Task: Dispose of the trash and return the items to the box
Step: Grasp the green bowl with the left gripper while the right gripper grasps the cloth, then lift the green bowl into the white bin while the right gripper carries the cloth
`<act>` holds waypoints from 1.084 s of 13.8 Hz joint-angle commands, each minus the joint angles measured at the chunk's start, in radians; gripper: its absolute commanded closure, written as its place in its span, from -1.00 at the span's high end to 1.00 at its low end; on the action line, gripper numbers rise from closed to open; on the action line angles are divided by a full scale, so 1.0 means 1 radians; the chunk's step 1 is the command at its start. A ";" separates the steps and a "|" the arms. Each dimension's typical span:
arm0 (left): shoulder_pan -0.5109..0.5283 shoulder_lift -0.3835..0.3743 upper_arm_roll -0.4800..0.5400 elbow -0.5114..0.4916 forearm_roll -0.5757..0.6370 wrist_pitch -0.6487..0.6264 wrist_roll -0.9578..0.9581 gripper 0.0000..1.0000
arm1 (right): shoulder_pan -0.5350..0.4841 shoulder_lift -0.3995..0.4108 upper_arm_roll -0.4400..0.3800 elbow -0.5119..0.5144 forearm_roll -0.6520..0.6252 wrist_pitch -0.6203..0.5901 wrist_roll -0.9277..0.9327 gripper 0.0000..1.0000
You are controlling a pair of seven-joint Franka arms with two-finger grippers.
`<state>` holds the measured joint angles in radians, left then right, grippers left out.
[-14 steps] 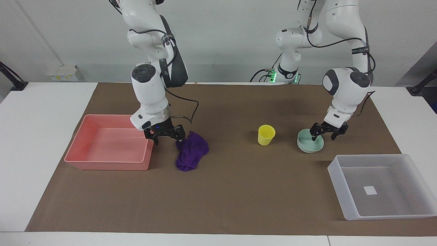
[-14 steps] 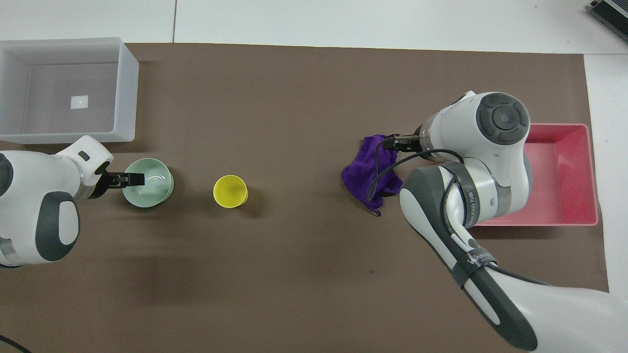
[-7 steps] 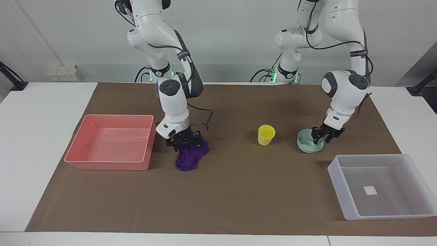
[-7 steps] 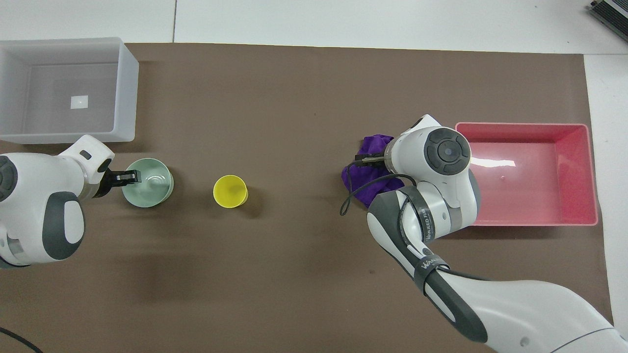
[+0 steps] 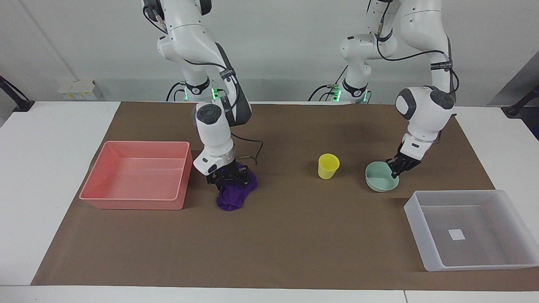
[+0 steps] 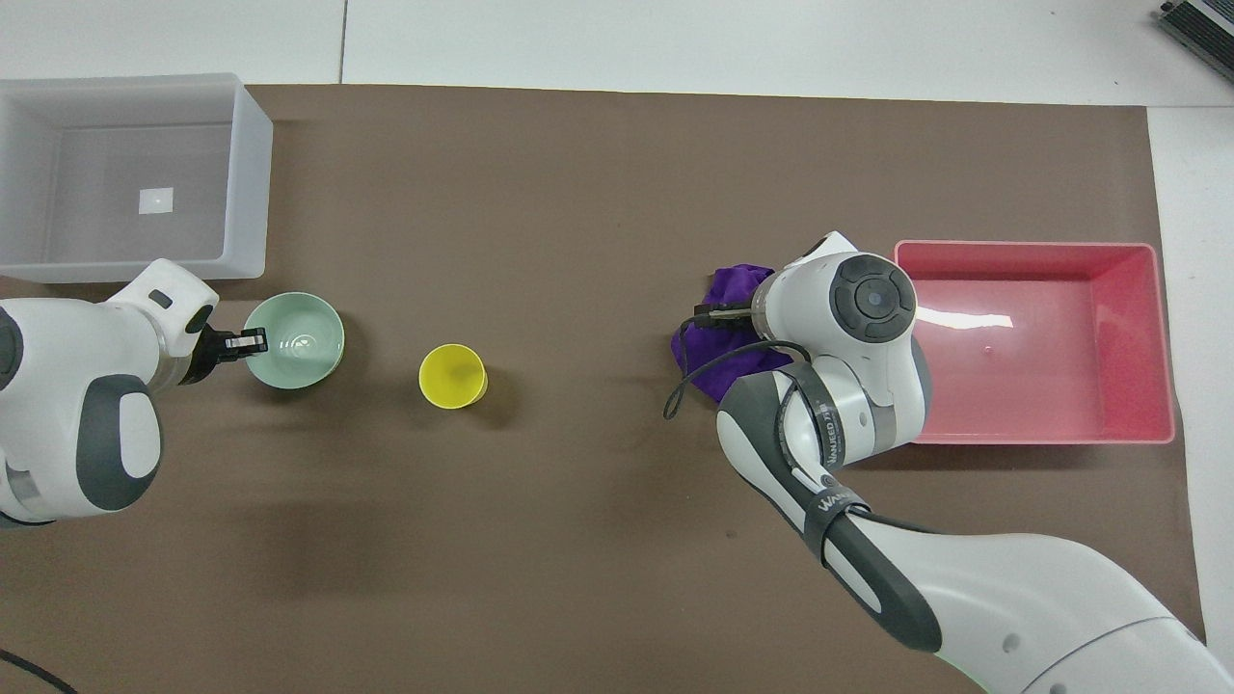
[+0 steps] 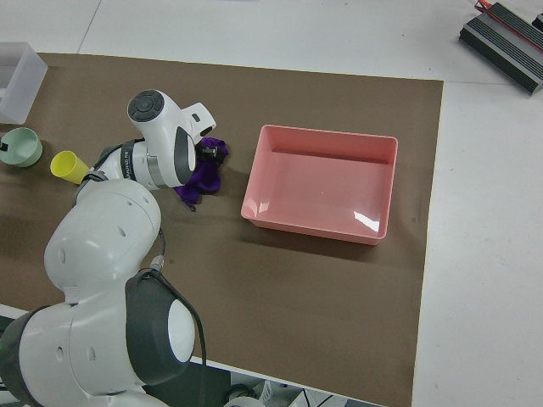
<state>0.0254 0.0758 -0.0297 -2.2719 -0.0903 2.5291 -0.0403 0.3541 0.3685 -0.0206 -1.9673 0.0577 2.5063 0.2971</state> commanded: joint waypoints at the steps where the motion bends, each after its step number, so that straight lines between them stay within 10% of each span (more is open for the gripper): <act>1: 0.034 -0.034 0.004 0.090 -0.011 -0.126 0.013 -1.00 | -0.007 0.003 0.005 -0.010 0.022 0.029 -0.021 0.12; 3: 0.076 -0.025 0.002 0.206 -0.011 -0.254 0.083 -1.00 | -0.003 0.003 0.005 -0.008 0.022 0.028 -0.013 -1.00; 15: 0.174 0.195 0.002 0.621 -0.005 -0.300 0.149 -1.00 | -0.004 -0.166 0.007 0.131 0.027 -0.276 0.102 -1.00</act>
<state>0.1696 0.1898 -0.0207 -1.7664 -0.0904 2.2420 0.0896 0.3552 0.2435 -0.0196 -1.8551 0.0664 2.2866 0.3552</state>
